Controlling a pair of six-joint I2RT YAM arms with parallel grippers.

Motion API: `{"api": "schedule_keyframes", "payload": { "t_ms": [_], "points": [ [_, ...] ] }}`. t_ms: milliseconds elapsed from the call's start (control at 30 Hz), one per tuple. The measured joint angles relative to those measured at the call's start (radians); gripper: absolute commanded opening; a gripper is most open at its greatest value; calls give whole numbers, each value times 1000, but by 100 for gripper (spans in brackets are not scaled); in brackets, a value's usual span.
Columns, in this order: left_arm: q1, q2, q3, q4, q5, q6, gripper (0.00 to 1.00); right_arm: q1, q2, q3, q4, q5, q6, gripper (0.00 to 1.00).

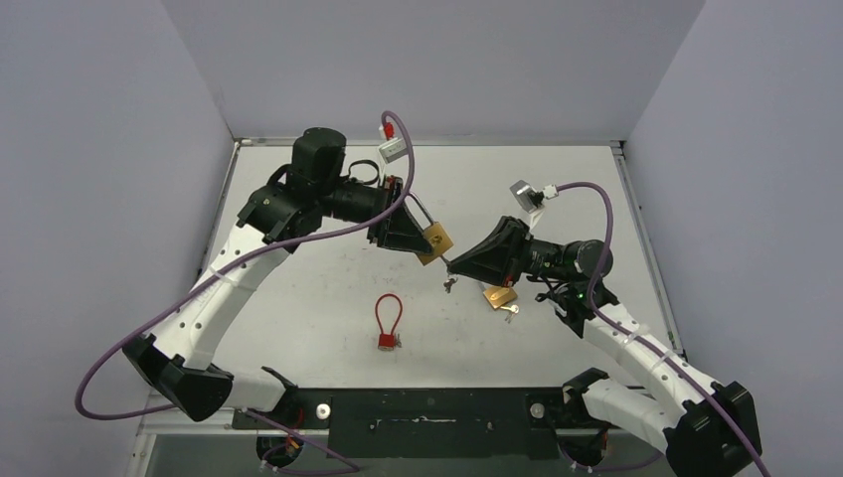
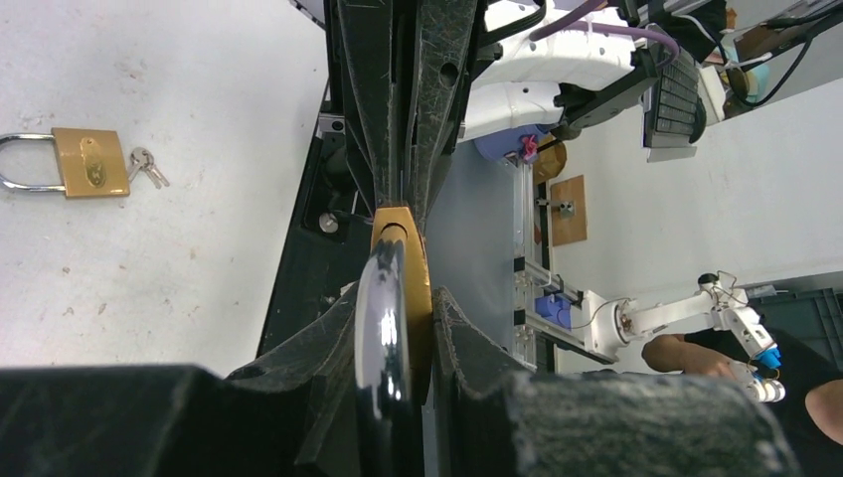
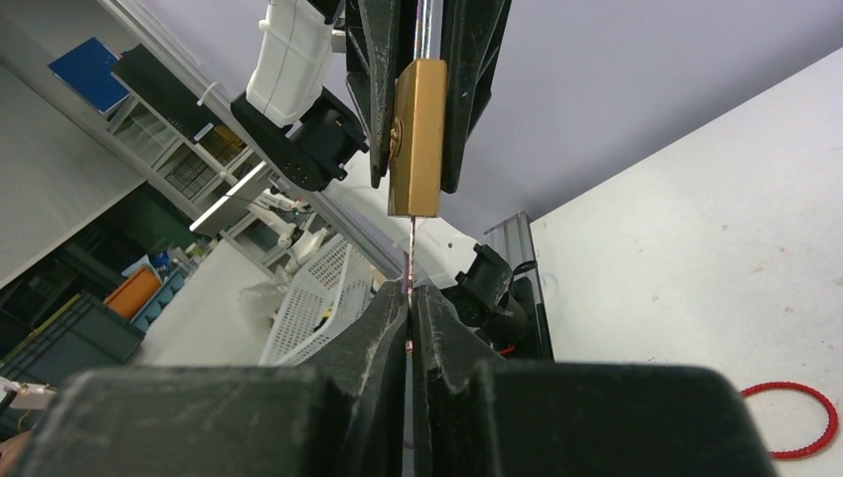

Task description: Unlock with the key

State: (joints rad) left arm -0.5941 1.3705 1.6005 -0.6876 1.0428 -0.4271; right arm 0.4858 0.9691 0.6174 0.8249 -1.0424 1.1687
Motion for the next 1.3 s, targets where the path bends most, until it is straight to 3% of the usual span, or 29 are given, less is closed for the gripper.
{"api": "schedule_keyframes", "payload": {
  "t_ms": [433,633,1000,1300],
  "points": [
    [9,-61,-131,240,-31,-217,0,0,20,10,29,11,-10,0],
    [16,-67,-130,224,-138,-223,0,1,-35,20,-139,89,-192,0],
    [39,-68,-142,96,-621,-188,0,10,-187,19,-588,303,-618,0],
    [-187,6,-334,77,-1266,-192,0,39,-55,20,-791,603,-685,0]
  ]
}}
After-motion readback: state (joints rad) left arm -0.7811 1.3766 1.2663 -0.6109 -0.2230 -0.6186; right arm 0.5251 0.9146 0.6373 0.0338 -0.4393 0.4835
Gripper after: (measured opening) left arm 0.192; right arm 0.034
